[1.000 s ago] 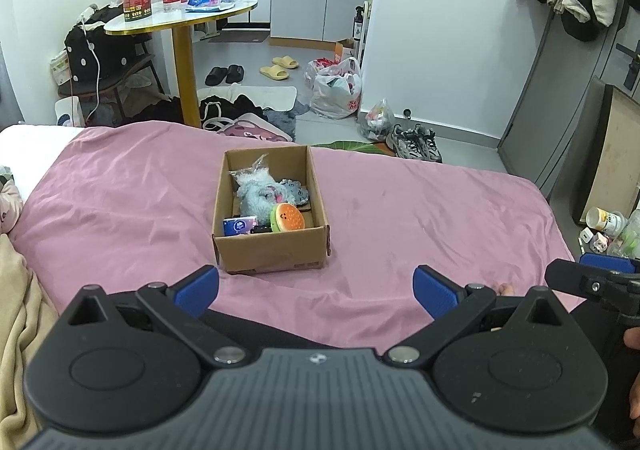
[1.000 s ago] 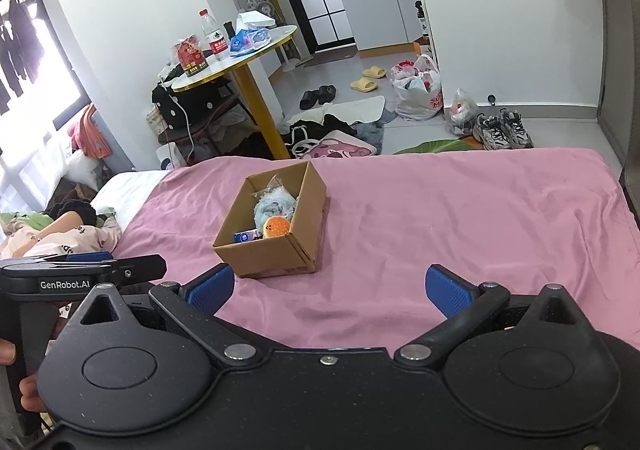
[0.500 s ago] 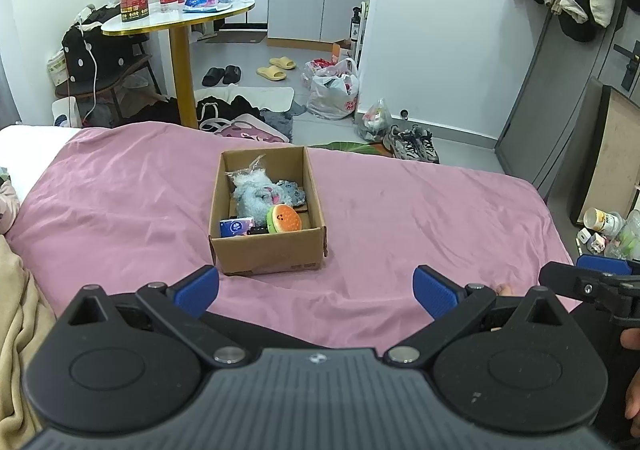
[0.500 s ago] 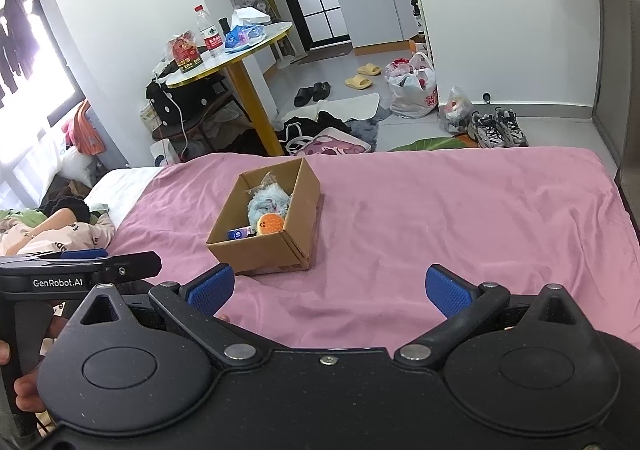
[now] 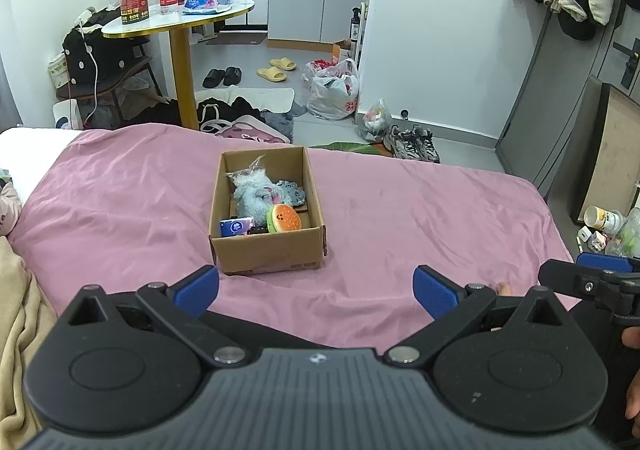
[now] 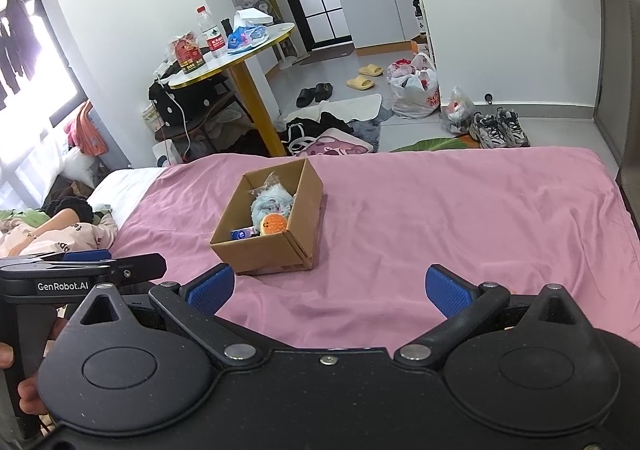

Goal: Organize soft objects

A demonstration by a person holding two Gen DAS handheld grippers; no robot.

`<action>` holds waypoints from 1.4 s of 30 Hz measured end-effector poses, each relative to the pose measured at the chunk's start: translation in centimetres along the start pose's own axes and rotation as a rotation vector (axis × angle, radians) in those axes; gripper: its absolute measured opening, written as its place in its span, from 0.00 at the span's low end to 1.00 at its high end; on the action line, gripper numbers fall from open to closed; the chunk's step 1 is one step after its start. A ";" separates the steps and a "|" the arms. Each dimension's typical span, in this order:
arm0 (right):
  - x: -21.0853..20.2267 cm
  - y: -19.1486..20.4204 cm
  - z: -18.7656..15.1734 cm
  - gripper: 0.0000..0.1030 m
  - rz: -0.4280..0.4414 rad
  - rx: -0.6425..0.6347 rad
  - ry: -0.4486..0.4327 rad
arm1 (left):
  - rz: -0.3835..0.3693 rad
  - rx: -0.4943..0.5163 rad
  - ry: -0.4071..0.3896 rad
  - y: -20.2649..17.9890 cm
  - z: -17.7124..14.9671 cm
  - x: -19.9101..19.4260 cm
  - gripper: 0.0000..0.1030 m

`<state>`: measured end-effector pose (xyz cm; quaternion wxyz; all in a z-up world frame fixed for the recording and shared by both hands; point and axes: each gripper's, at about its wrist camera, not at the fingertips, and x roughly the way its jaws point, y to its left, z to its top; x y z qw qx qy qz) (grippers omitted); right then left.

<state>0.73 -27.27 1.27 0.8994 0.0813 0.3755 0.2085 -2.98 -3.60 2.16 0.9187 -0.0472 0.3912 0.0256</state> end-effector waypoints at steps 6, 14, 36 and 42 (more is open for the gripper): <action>-0.2 0.3 0.1 1.00 -0.002 -0.002 0.007 | 0.000 0.000 0.000 0.1 0.0 -0.1 0.99; -0.1 0.4 0.2 1.00 -0.006 -0.001 0.009 | -0.007 -0.003 0.003 0.2 -0.1 -0.1 0.99; 0.3 0.0 -0.2 1.00 -0.034 0.003 0.033 | -0.032 -0.017 -0.016 0.6 -0.2 0.4 0.99; 0.1 0.0 -0.1 1.00 -0.039 0.003 0.030 | -0.031 -0.025 -0.019 0.8 -0.2 0.2 0.99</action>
